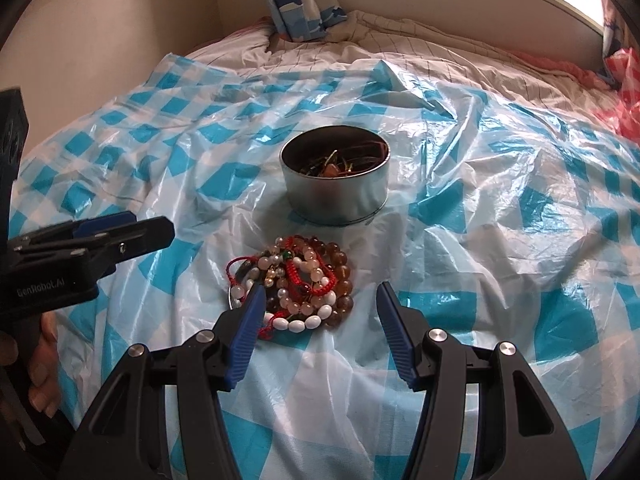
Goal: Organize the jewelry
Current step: 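Lower both open tools toward the red-and-white beaded strands on the tray, then grasp the red beaded strand with the right tool while the left tool grasps it too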
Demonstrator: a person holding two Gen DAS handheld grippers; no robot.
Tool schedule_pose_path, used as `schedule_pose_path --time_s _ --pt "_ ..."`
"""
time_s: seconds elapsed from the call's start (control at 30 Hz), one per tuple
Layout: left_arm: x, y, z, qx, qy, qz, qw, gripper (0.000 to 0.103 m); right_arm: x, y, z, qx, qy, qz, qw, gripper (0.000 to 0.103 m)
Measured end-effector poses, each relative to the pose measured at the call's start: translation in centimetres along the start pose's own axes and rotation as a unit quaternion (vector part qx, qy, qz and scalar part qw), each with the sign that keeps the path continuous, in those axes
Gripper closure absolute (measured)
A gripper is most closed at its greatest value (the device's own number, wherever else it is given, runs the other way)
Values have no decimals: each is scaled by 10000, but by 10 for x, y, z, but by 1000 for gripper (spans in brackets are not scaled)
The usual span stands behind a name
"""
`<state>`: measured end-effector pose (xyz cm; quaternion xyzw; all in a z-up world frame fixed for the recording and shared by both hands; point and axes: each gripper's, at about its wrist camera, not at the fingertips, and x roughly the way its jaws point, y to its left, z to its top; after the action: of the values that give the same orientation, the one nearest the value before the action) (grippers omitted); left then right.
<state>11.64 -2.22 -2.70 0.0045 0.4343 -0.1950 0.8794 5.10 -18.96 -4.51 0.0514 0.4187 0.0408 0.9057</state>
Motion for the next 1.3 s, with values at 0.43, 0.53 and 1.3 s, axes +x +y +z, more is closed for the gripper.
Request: schedule_pose_path --time_s 0.43,0.53,1.3 --pt "7 -6 0 96 134 105 9998 34 37 9 6 -190 384 -41 9991 61" --pt "9 -9 -1 162 167 79 9997 34 35 4 7 -48 362 32 9993 76" --pt "55 -44 -6 499 715 -308 9957 99 18 -47 13 1169 142 359 9924 93"
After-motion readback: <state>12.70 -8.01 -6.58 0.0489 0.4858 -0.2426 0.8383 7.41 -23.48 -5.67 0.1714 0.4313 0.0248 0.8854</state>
